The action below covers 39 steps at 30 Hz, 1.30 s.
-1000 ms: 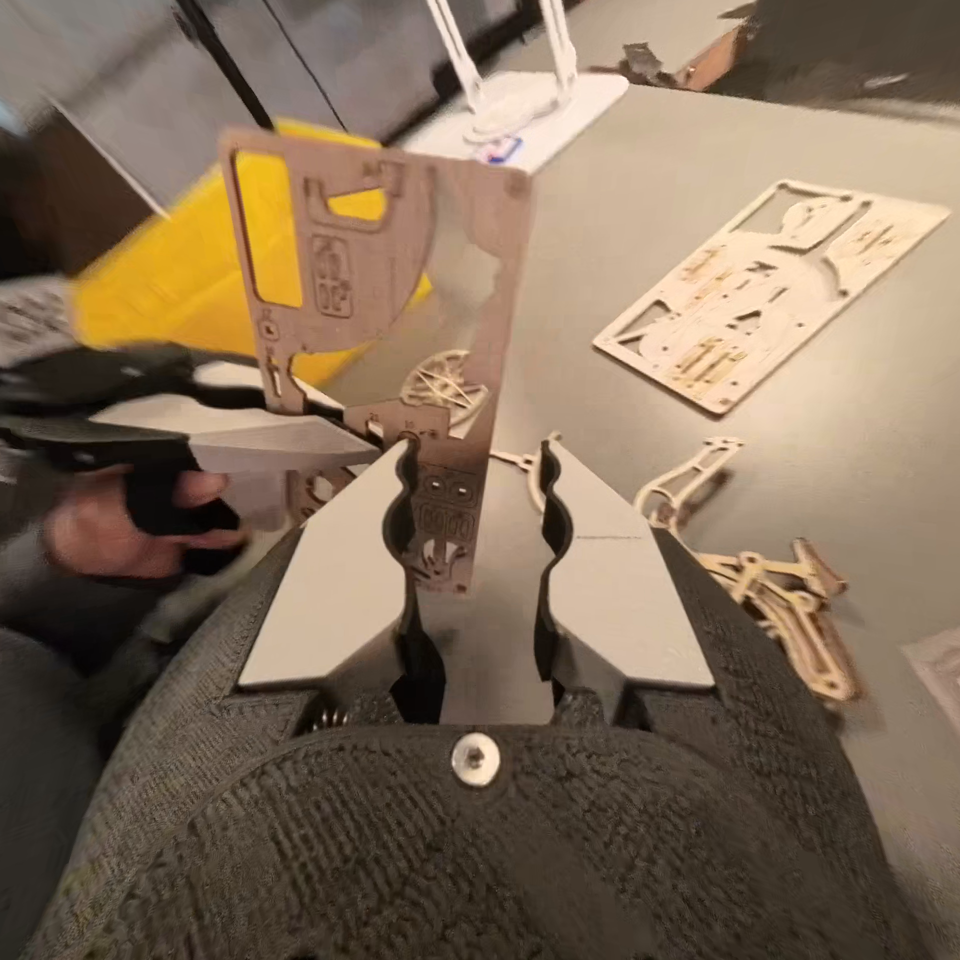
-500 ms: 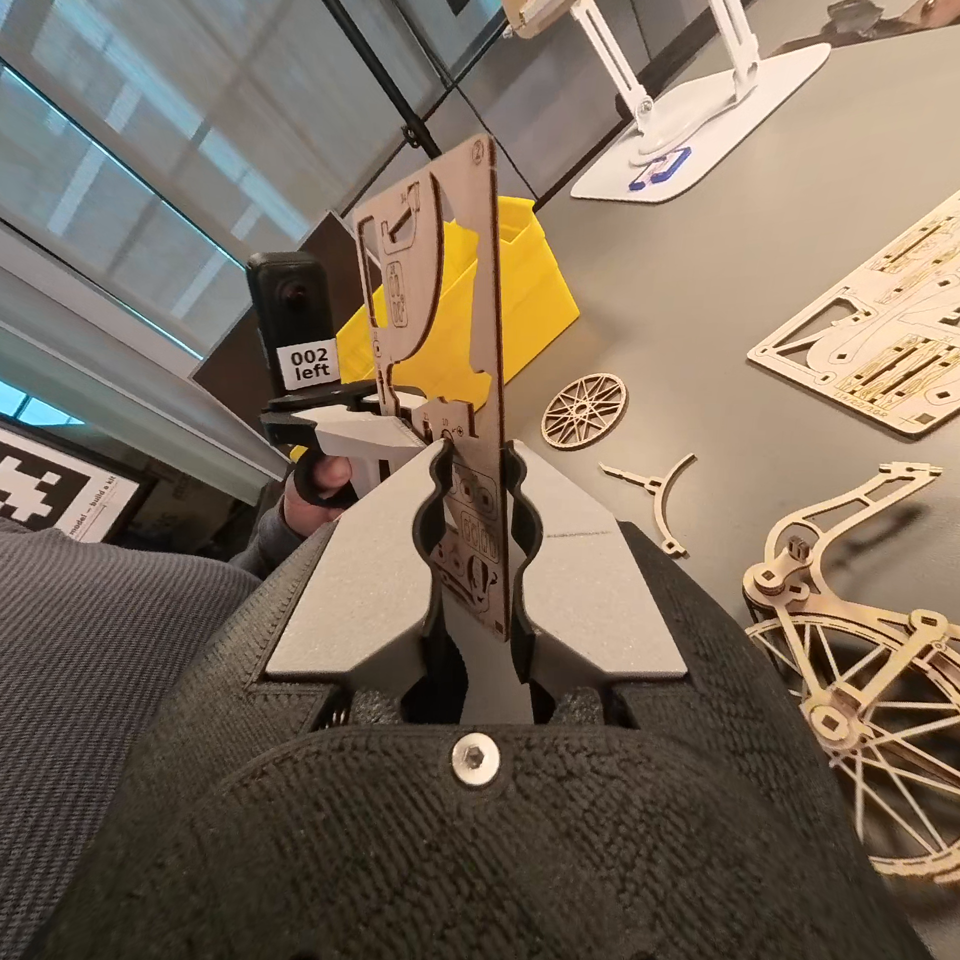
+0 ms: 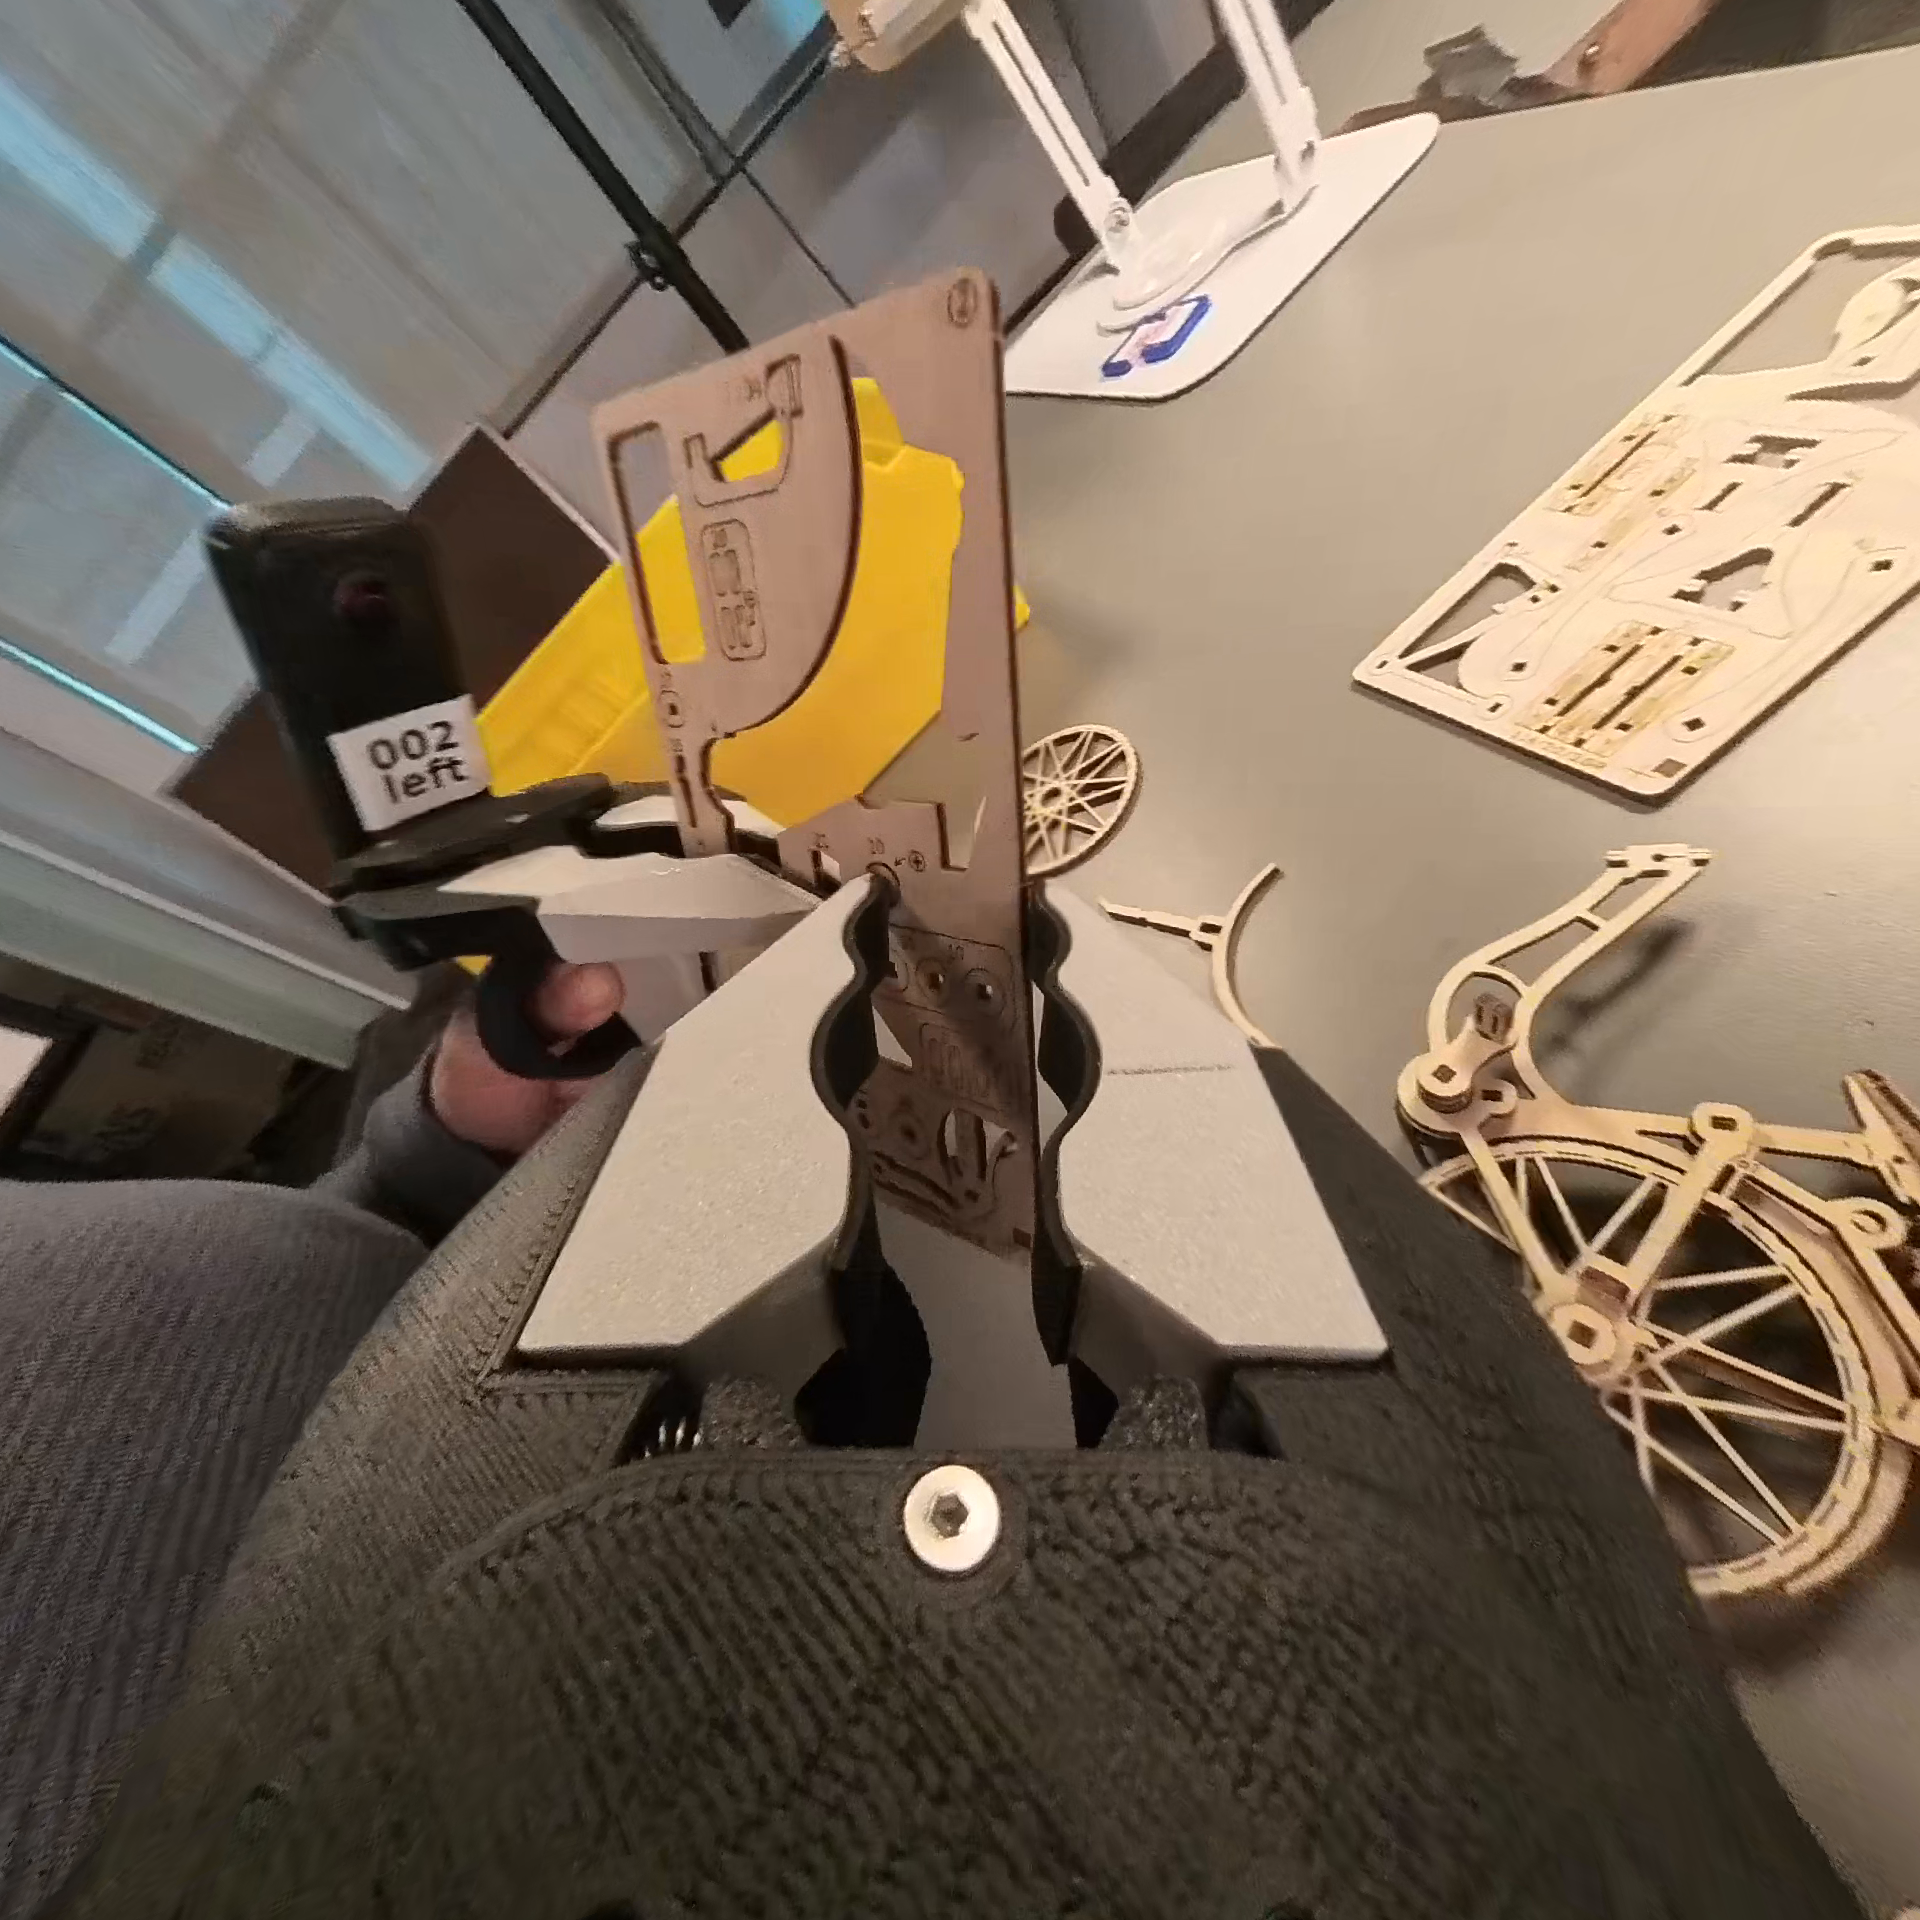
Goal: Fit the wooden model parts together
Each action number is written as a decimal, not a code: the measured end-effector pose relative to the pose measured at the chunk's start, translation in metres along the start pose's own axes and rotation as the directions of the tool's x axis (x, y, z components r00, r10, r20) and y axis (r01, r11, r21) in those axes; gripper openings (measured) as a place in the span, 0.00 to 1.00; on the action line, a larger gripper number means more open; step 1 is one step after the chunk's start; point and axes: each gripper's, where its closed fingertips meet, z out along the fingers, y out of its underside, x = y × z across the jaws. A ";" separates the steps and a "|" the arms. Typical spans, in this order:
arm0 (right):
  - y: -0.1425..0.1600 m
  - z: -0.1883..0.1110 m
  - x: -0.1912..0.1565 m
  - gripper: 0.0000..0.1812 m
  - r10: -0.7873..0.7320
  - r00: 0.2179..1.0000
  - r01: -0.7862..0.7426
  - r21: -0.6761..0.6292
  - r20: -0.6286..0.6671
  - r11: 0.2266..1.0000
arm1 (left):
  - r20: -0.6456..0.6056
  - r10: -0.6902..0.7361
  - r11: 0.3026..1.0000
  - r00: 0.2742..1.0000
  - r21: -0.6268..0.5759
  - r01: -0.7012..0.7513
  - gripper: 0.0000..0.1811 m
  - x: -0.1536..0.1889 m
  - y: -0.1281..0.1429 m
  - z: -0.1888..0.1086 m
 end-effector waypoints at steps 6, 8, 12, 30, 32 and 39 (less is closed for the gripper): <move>0.001 0.002 0.007 0.14 -0.070 0.992 0.072 0.015 -0.110 0.997 | 0.143 0.167 0.986 0.976 -0.053 -0.161 0.01 -0.002 0.005 0.003; 0.000 0.003 0.009 0.14 -0.065 0.990 0.068 0.022 -0.125 0.997 | 0.133 0.111 0.993 0.985 -0.054 -0.105 0.01 -0.003 0.004 0.004; 0.000 0.002 0.009 0.14 -0.085 0.987 0.089 0.020 -0.135 0.996 | 0.037 -0.059 0.998 0.998 -0.009 0.059 0.01 -0.004 0.003 0.004; -0.040 -0.052 -0.029 0.00 0.244 0.846 -0.370 0.193 0.473 0.908 | -0.003 0.230 0.950 0.973 0.219 -0.224 0.31 0.028 -0.052 -0.024; -0.050 -0.056 -0.018 0.00 0.276 0.861 -0.411 0.264 0.427 0.873 | 0.294 0.578 0.765 0.762 0.131 -0.631 0.31 0.022 -0.054 -0.027; -0.066 -0.050 -0.013 0.00 0.402 0.769 -0.582 0.284 0.497 0.762 | 0.437 0.856 -0.118 -0.277 -0.356 -0.927 0.25 0.026 -0.044 -0.002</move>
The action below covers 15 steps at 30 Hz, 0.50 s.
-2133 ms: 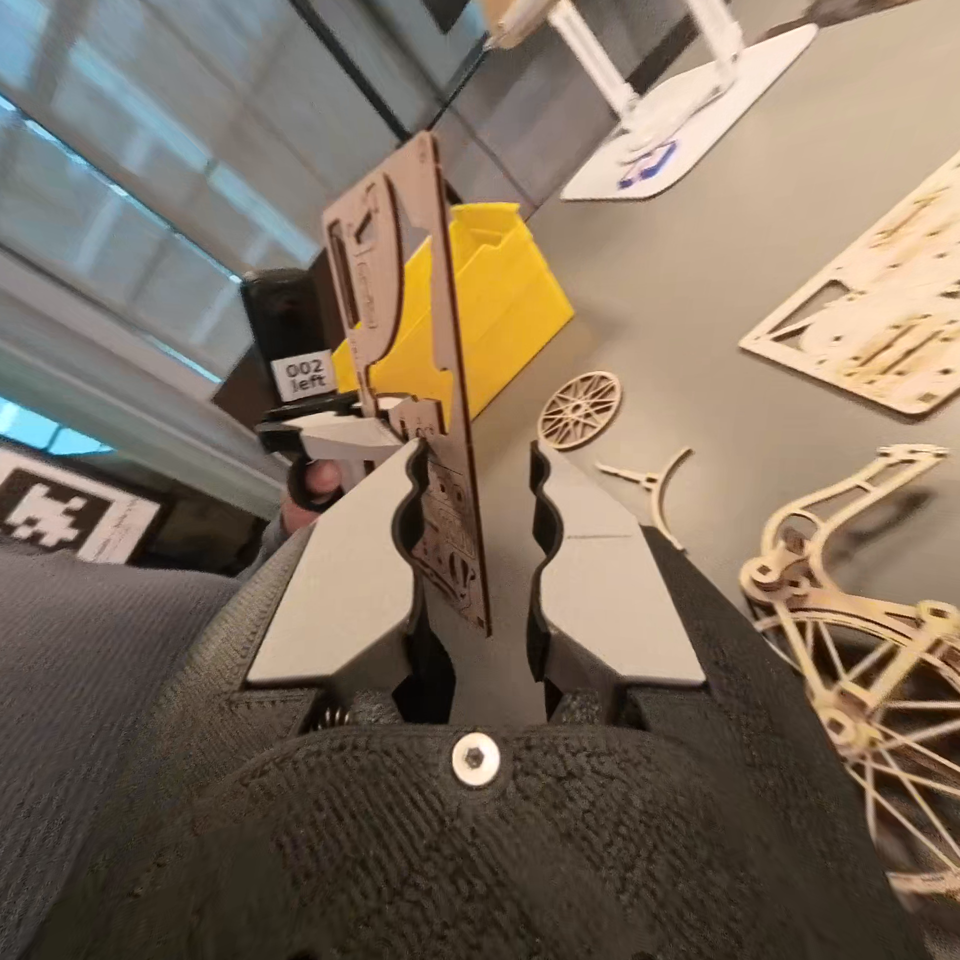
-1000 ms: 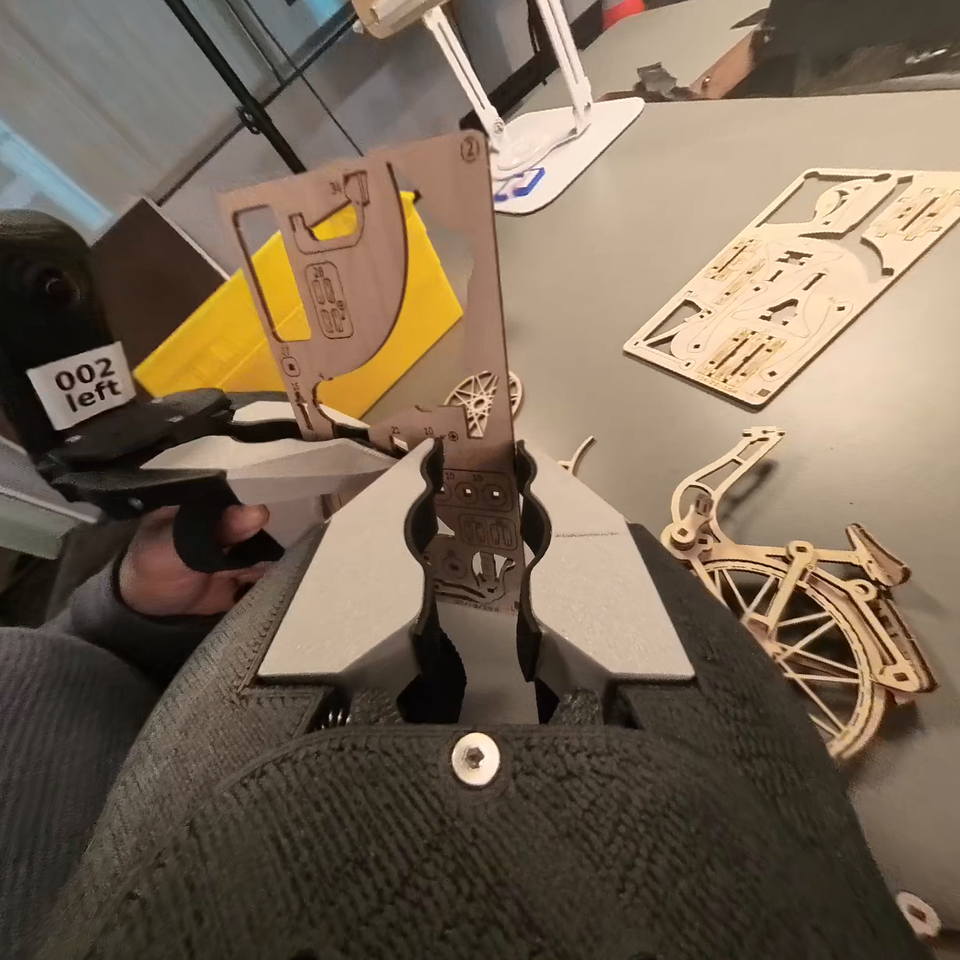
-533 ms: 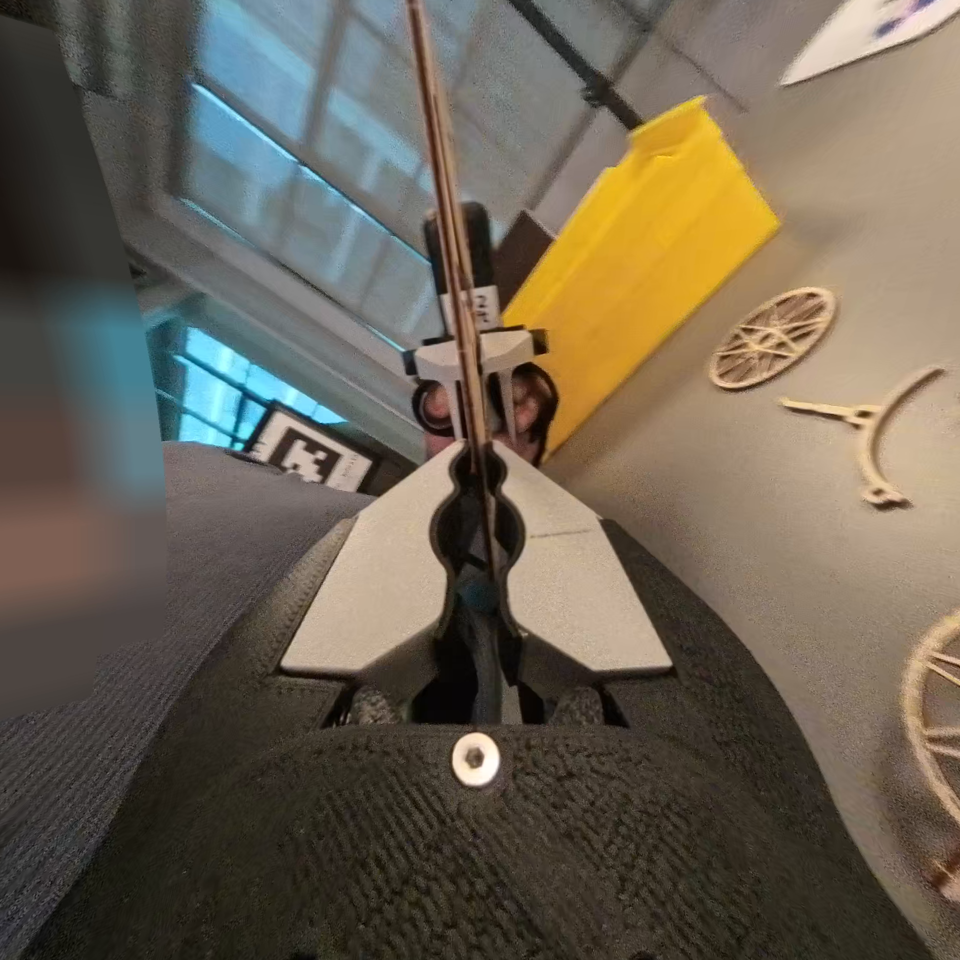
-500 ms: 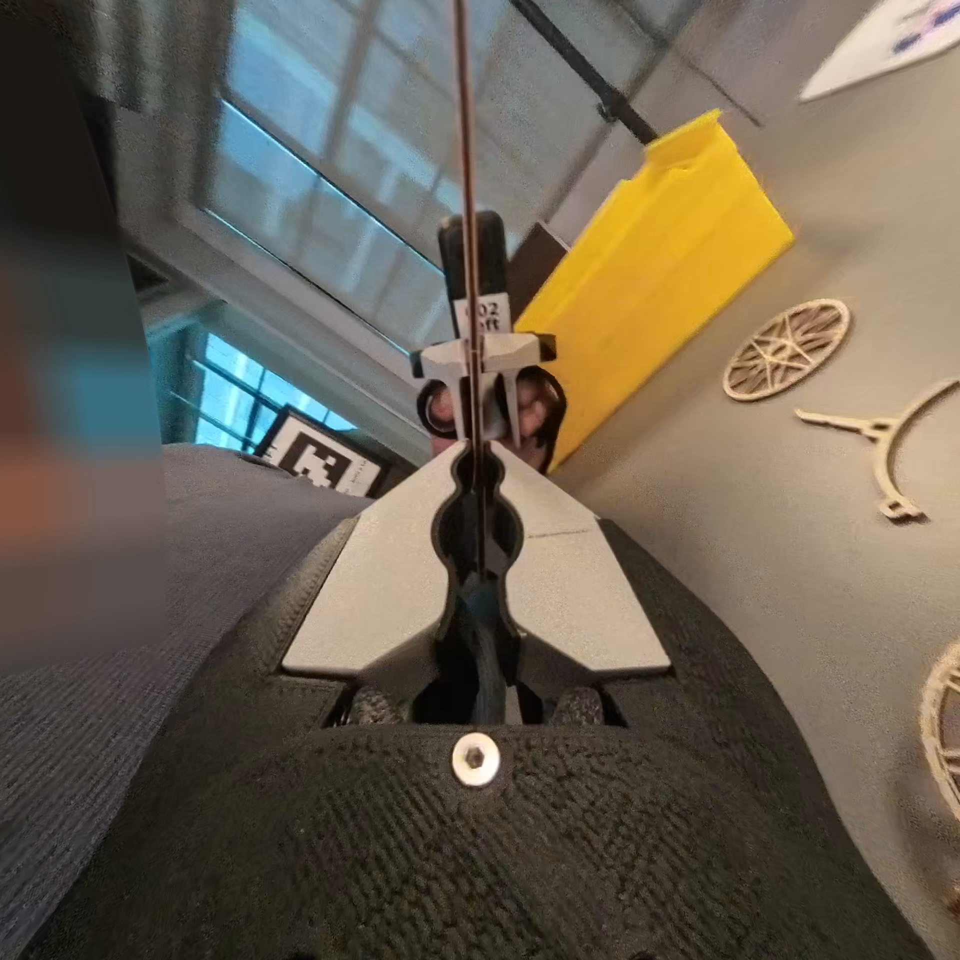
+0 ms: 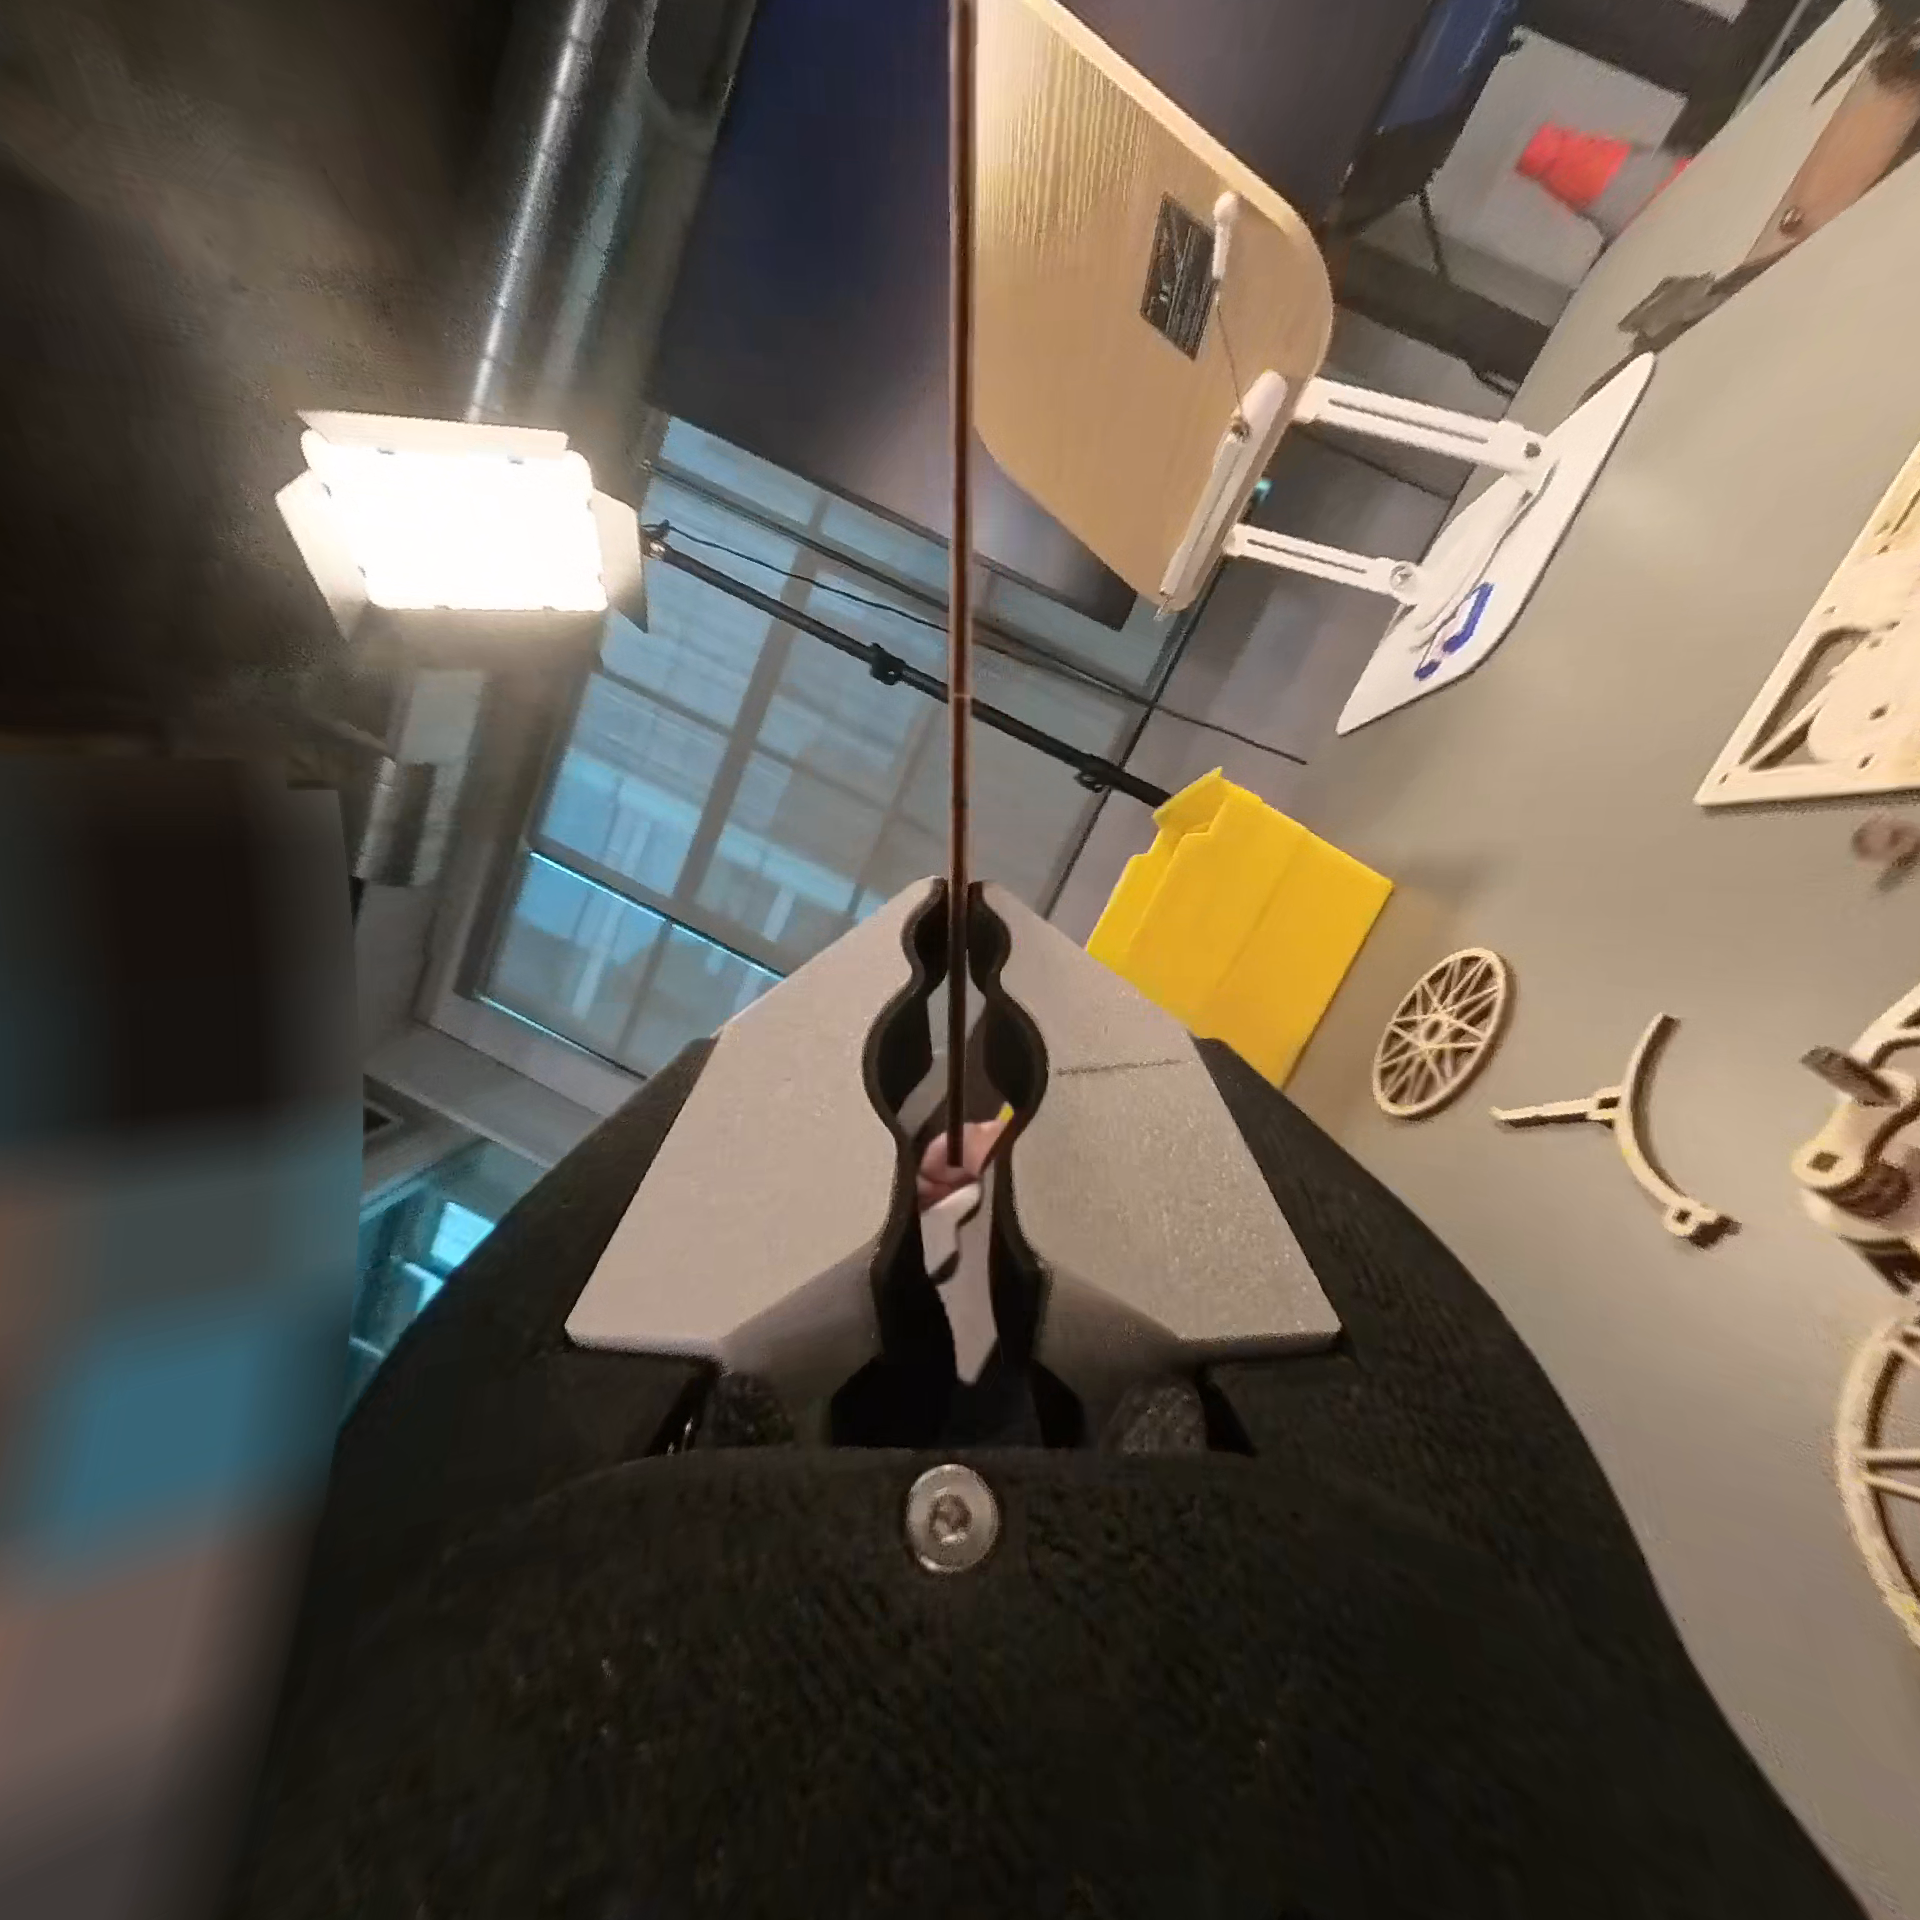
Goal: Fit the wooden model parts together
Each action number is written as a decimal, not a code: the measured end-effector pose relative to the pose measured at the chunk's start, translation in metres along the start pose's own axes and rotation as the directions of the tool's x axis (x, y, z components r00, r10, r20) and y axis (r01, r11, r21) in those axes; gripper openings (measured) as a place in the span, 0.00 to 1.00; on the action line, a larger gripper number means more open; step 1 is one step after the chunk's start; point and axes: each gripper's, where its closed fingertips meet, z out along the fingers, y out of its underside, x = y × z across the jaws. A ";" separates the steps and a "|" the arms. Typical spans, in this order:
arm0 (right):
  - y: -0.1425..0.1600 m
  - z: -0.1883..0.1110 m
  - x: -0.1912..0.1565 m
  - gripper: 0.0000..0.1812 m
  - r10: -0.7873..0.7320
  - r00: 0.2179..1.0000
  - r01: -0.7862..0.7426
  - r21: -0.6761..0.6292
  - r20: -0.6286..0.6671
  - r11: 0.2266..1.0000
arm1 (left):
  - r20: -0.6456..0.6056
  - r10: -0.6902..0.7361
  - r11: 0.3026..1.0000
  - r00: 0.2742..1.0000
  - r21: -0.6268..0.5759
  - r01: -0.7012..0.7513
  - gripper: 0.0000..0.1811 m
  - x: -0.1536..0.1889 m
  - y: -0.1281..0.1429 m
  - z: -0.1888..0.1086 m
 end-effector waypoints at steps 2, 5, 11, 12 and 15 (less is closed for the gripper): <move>0.004 0.003 0.000 0.00 0.039 0.999 -0.039 -0.017 0.018 0.999 | 0.070 0.147 0.989 0.987 -0.011 -0.146 0.16 -0.003 0.000 0.005; 0.003 0.004 -0.001 0.00 0.071 0.997 -0.071 -0.015 0.035 0.997 | 0.112 0.262 0.965 0.959 -0.026 -0.261 0.02 -0.002 -0.005 0.010; 0.005 -0.009 -0.013 0.21 -0.265 0.964 0.261 -0.154 -0.006 0.953 | 0.074 0.077 0.986 0.994 -0.153 -0.065 0.01 -0.006 0.038 0.028; 0.001 -0.014 -0.020 0.21 -0.347 0.938 0.344 -0.140 -0.001 0.929 | 0.048 0.016 0.981 0.999 -0.194 -0.006 0.01 -0.001 0.057 0.034; -0.019 -0.037 -0.034 0.18 -0.597 0.800 0.591 -0.086 -0.060 0.802 | -0.071 0.070 0.935 0.995 -0.343 -0.091 0.01 0.020 0.111 0.055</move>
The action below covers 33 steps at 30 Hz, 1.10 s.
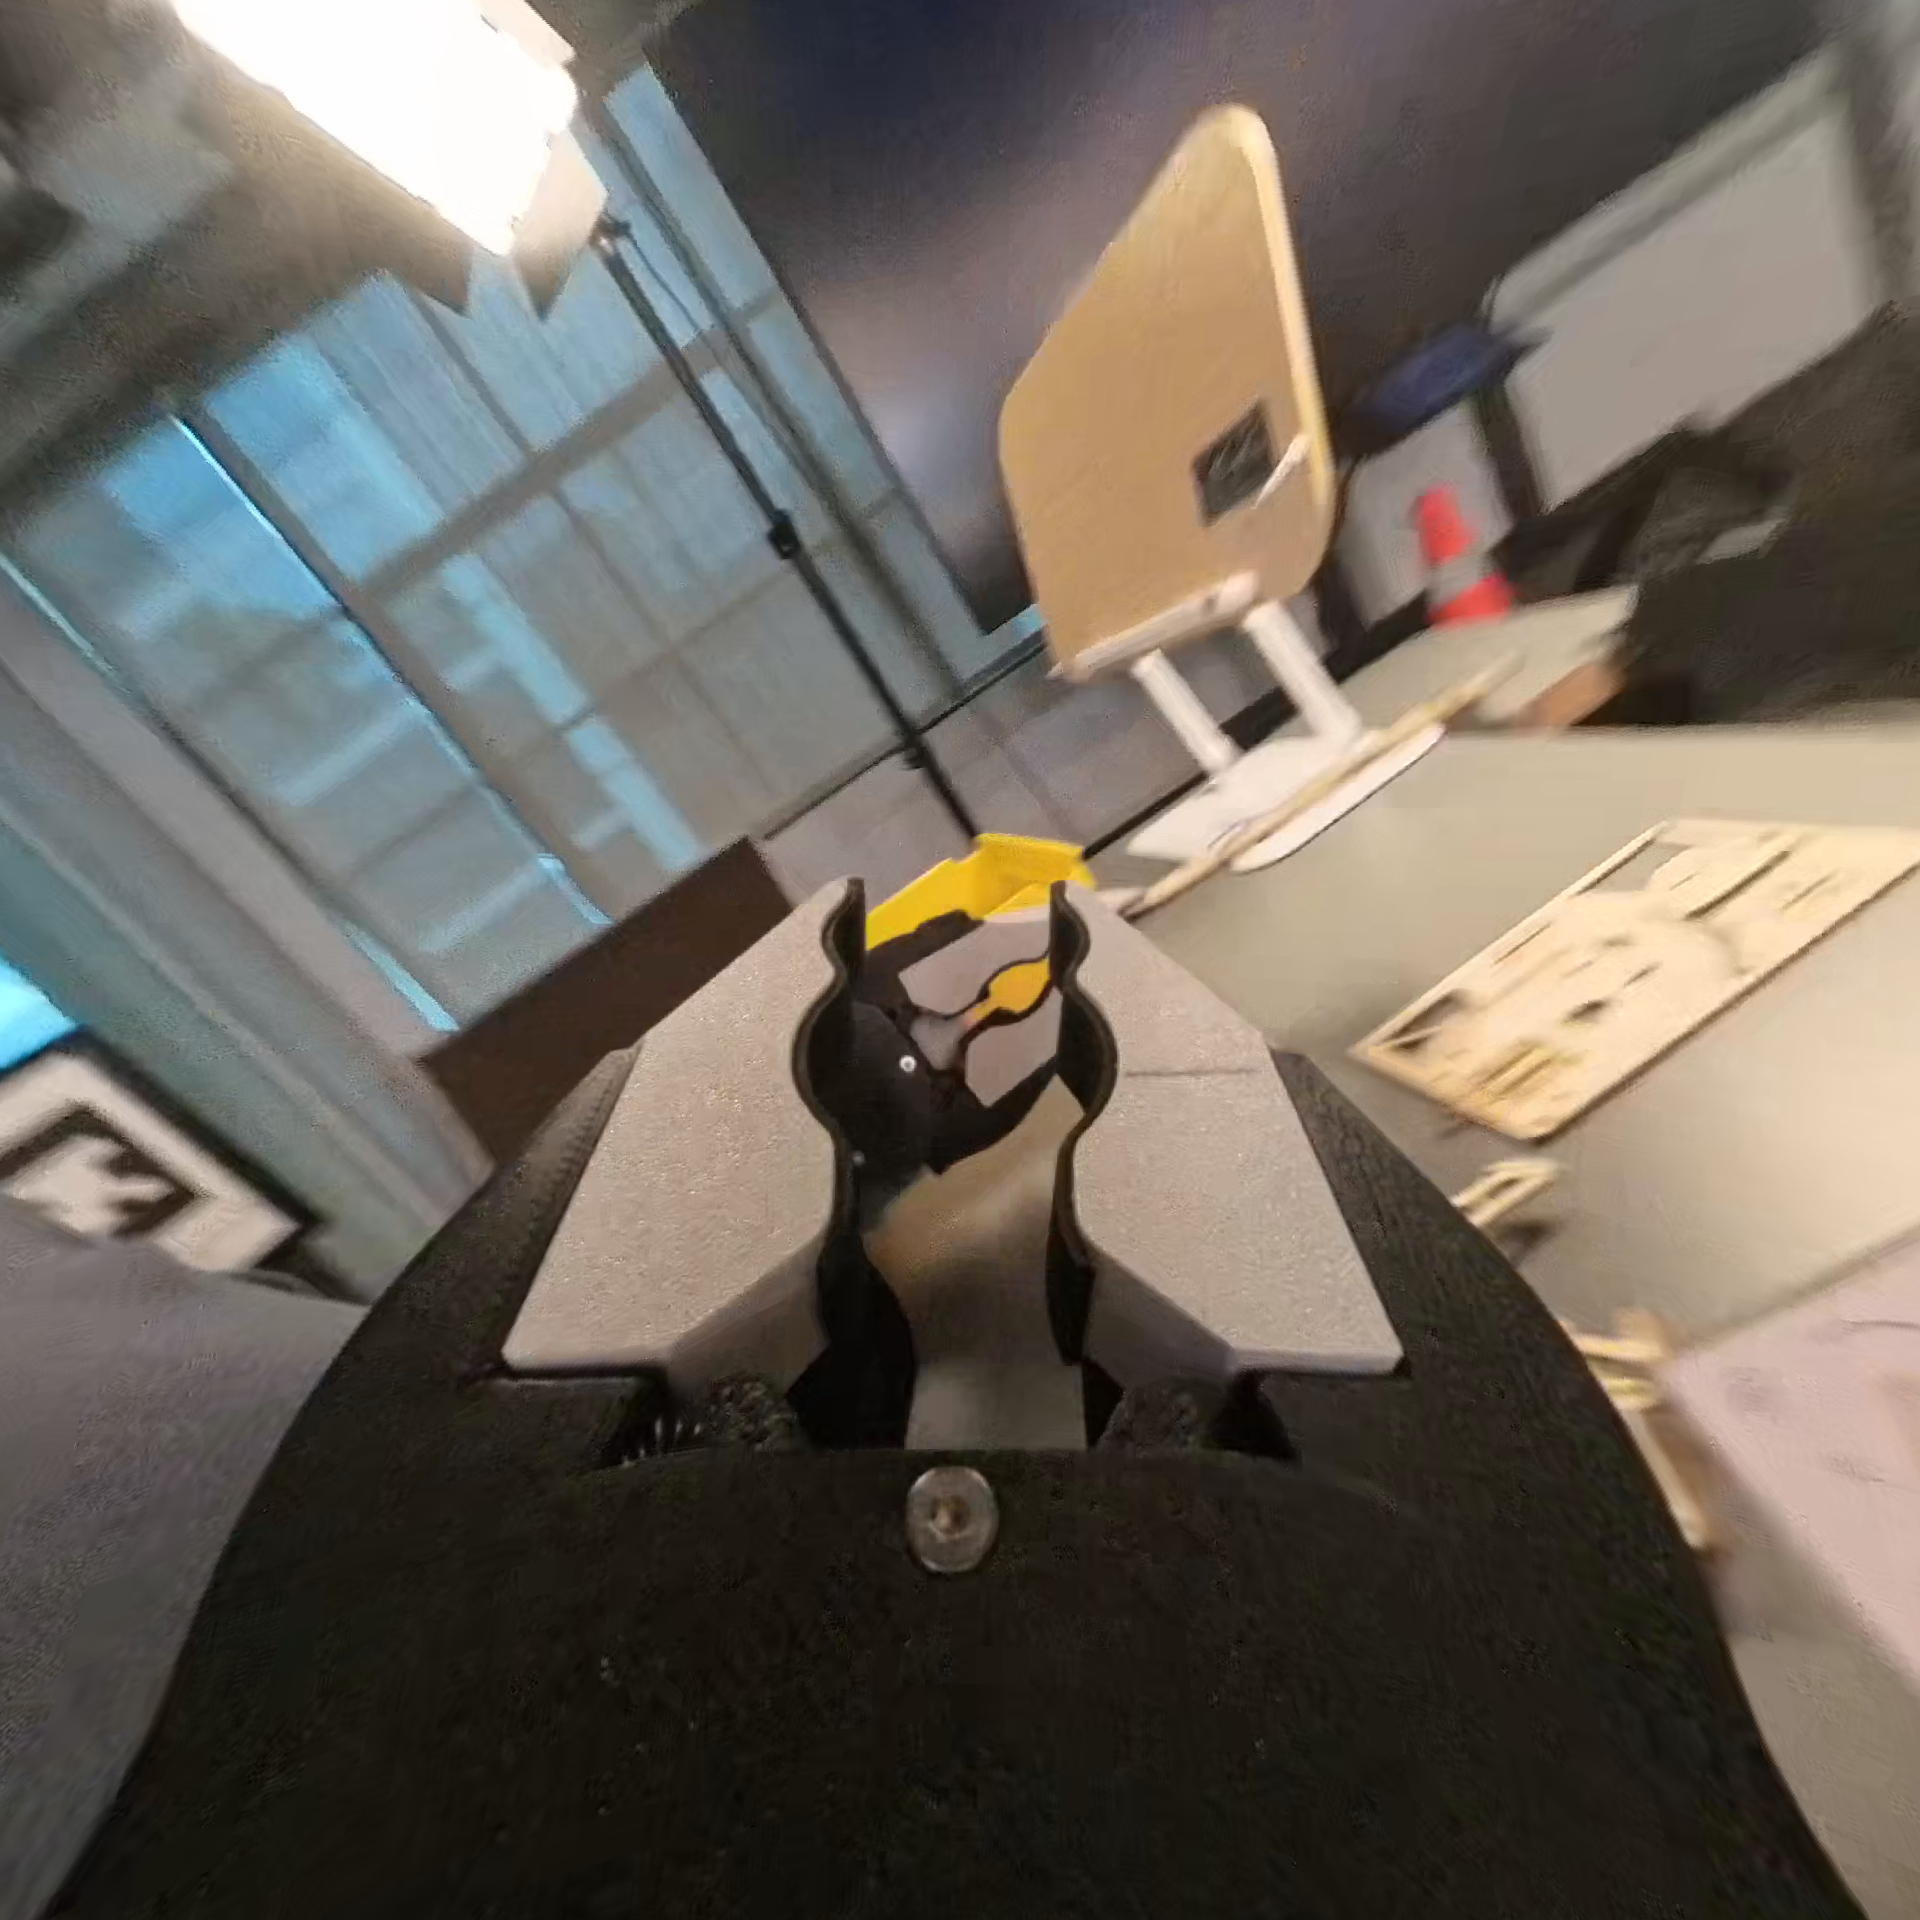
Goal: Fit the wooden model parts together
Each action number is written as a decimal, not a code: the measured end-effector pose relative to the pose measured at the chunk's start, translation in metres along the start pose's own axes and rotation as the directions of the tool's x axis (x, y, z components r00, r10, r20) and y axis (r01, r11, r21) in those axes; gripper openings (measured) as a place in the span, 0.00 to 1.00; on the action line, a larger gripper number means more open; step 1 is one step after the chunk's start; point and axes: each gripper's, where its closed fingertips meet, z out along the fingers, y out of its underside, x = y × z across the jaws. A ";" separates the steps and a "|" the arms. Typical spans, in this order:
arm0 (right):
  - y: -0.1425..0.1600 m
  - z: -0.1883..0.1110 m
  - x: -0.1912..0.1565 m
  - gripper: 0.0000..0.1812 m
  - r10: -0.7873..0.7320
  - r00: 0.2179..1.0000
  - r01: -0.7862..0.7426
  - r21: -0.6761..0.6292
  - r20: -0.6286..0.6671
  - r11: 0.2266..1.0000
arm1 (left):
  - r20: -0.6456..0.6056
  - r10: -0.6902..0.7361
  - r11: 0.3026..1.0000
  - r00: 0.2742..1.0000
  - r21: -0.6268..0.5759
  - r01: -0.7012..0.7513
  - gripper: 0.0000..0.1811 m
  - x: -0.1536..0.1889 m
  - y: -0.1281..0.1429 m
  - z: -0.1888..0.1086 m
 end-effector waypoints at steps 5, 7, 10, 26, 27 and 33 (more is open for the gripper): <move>-0.040 -0.059 0.035 0.10 -0.287 0.920 0.320 0.089 -0.268 0.943 | -0.222 0.174 0.973 0.960 -0.114 -0.202 0.01 0.040 0.038 0.041; -0.049 -0.080 0.051 0.10 -0.290 0.897 0.340 0.099 -0.333 0.935 | -0.278 0.229 0.955 0.933 -0.119 -0.270 0.01 0.048 0.047 0.046; -0.054 -0.103 0.073 0.11 -0.246 0.885 0.314 0.115 -0.395 0.942 | -0.355 0.243 0.949 0.903 -0.108 -0.297 0.01 0.052 0.050 0.046; -0.025 -0.111 0.108 0.19 -0.215 0.880 0.220 -0.037 -0.422 0.975 | -0.672 -0.320 0.882 0.669 -0.469 -0.050 0.24 0.046 0.056 0.038; -0.031 -0.115 0.108 0.19 -0.252 0.860 0.269 -0.024 -0.443 0.963 | -0.610 -0.363 0.887 0.705 -0.458 0.061 0.23 0.032 0.043 0.045; -0.053 -0.148 0.121 0.17 -0.554 0.490 0.678 -0.104 -0.673 0.727 | -0.279 -0.836 0.442 0.473 0.169 0.881 0.32 -0.076 -0.053 0.011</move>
